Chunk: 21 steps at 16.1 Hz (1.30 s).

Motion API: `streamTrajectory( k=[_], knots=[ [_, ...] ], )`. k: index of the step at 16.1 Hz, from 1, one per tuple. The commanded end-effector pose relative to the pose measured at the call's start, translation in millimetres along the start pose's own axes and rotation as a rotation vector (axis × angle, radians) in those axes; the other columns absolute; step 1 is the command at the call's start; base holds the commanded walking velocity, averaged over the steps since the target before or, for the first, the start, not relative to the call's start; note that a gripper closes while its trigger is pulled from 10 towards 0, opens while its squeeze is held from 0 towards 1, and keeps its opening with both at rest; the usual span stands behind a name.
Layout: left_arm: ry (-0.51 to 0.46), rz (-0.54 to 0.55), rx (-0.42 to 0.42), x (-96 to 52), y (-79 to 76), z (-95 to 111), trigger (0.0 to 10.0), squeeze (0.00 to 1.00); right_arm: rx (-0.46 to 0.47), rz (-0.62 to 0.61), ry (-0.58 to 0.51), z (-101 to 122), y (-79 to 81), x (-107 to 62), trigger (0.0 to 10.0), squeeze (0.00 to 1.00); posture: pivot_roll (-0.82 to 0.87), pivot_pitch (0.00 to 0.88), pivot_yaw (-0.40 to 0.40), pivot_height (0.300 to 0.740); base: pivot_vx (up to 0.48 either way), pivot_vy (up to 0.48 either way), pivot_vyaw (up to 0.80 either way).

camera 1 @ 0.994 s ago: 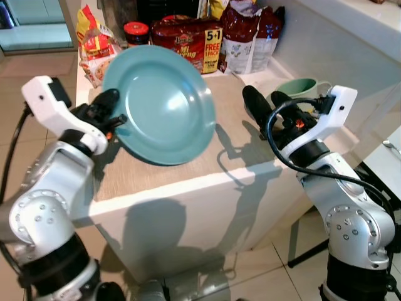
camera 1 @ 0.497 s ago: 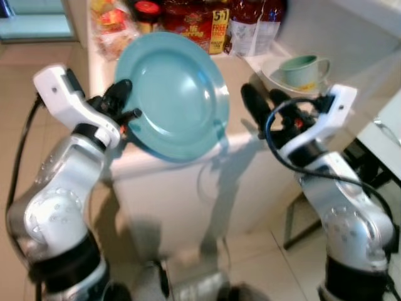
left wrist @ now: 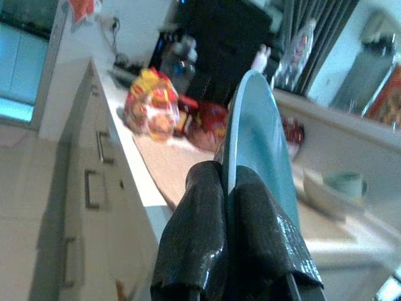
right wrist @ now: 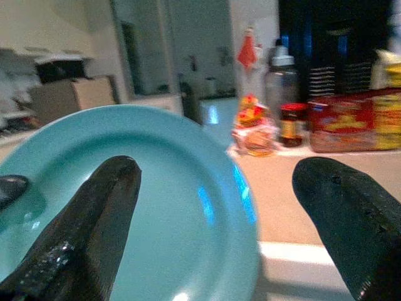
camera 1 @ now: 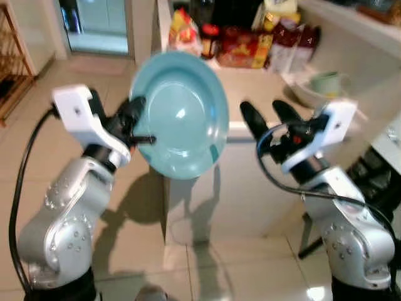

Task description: Setting the table

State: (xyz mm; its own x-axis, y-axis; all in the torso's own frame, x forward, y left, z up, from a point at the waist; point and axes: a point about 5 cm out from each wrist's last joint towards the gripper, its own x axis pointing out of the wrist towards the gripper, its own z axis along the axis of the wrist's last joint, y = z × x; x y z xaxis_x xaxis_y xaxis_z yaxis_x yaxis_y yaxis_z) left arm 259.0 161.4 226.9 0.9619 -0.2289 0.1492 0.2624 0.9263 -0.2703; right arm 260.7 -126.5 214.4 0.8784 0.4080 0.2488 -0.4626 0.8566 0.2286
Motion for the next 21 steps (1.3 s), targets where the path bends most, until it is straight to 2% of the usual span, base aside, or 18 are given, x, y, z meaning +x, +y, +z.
streamTrajectory(
  k=[1, 5, 7, 10, 12, 16, 17, 18, 20, 21],
  knots=[
    [-0.02, -0.056, 0.032, 4.1, -13.6, -1, 10.0, 0.0, -0.035, -0.051, 0.003, -2, -11.1, -4.5, 10.0, 0.0, 0.08, 0.0, -0.082, 0.74, 0.0, -0.48, 0.0],
    [0.012, -0.037, 0.111, 5.8, -13.2, -13, 10.0, 0.0, -0.055, -0.088, 0.015, -10, -19.4, -9.0, 10.0, 0.0, 0.08, 0.0, -0.081, 0.74, 0.0, -0.48, 0.56],
    [-0.002, -0.035, 0.116, 9.2, -16.6, -13, 10.0, 0.0, -0.064, -0.106, 0.011, -10, -22.1, -9.6, 10.0, 0.0, 0.08, 0.0, -0.079, 0.74, 0.0, -0.48, 0.8],
    [-0.031, -0.015, 0.116, 17.9, -19.4, -12, 10.0, 0.0, -0.083, -0.132, -0.003, -11, -25.9, -10.2, 10.0, 0.0, 0.07, 0.0, -0.069, 0.74, 0.0, -0.48, 0.0],
    [-0.038, -0.012, 0.119, 19.2, -20.2, -12, 10.0, 0.0, -0.051, -0.159, -0.022, -10, -28.5, -12.0, 10.0, 0.0, 0.07, 0.0, -0.068, 0.74, 0.0, -0.48, 0.0],
    [-0.045, -0.016, 0.105, 20.2, -21.8, -13, 10.0, 0.0, -0.054, -0.166, -0.019, -10, -29.5, -12.2, 10.0, 0.0, 0.07, 0.0, -0.067, 0.74, 0.0, -0.48, 0.0],
    [-0.048, -0.014, 0.101, 20.2, -21.7, -13, 3.7, 0.0, -0.054, -0.166, -0.019, -10, -29.3, -12.1, 10.0, 0.0, 0.07, 0.0, -0.064, 0.74, 0.0, -0.48, 0.0],
    [-0.05, -0.013, 0.105, 20.2, -21.4, -12, 0.0, 0.0, -0.052, -0.167, -0.019, -11, -29.0, -12.0, 10.0, 0.0, 0.07, 0.0, -0.064, 0.74, 0.0, -0.48, 0.0],
    [-0.047, -0.006, 0.115, 20.4, -20.4, -13, 0.2, 0.0, -0.049, -0.172, -0.021, -11, -28.7, -11.8, 10.0, 0.0, 0.07, 0.0, -0.062, 0.74, 0.0, -0.48, 0.0],
    [-0.044, 0.0, 0.118, 21.1, -19.6, -14, 7.7, 0.0, -0.054, -0.172, -0.022, -11, -28.8, -11.6, 10.0, 0.0, 0.07, 0.0, -0.062, 0.74, 0.0, -0.48, 0.0]
  ],
)
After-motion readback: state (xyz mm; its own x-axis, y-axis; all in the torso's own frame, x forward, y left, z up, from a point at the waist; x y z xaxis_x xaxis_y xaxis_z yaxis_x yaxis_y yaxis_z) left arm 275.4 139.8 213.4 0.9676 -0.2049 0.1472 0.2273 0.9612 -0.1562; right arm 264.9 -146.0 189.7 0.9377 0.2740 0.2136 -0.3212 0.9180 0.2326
